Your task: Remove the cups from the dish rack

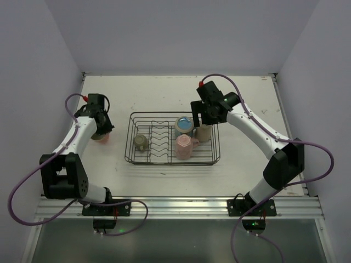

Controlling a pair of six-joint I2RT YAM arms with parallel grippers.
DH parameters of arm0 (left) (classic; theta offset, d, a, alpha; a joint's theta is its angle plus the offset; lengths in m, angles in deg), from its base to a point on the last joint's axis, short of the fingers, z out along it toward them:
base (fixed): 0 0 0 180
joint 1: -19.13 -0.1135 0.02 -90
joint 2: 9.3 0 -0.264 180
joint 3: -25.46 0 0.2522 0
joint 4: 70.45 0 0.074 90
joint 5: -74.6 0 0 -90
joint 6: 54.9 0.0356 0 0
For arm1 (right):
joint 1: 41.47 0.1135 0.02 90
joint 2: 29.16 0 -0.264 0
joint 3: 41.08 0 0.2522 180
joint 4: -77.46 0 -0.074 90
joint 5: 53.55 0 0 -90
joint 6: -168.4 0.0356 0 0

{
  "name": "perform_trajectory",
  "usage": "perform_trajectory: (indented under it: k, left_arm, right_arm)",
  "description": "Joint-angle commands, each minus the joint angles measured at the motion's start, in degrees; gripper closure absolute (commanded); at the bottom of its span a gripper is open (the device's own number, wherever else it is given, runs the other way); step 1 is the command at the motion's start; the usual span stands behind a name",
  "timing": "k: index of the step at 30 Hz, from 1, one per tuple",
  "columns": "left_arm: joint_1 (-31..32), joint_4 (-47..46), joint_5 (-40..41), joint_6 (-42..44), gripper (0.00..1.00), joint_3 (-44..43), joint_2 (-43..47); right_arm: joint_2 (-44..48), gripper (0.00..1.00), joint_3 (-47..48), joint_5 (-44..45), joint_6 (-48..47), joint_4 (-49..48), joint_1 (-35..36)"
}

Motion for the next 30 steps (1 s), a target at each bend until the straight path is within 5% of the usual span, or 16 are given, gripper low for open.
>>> perform_trajectory:
  k: [1,24,30]
  left_arm:
    - [-2.71,0.32,-2.33,2.80,1.00,-4.65,-1.38]
    - [-3.95,7.18,-3.74,2.80,0.98,-13.79,-13.87]
    - [-4.30,7.27,-4.62,2.36,0.75,-14.50,-14.66]
  right_arm:
    - [0.40,0.15,0.58,-1.46,-1.20,1.57,0.01]
    - [1.10,0.08,-1.88,-4.27,-2.25,1.04,-2.01]
    - [0.57,0.08,-2.23,-4.63,-2.52,0.51,-2.18]
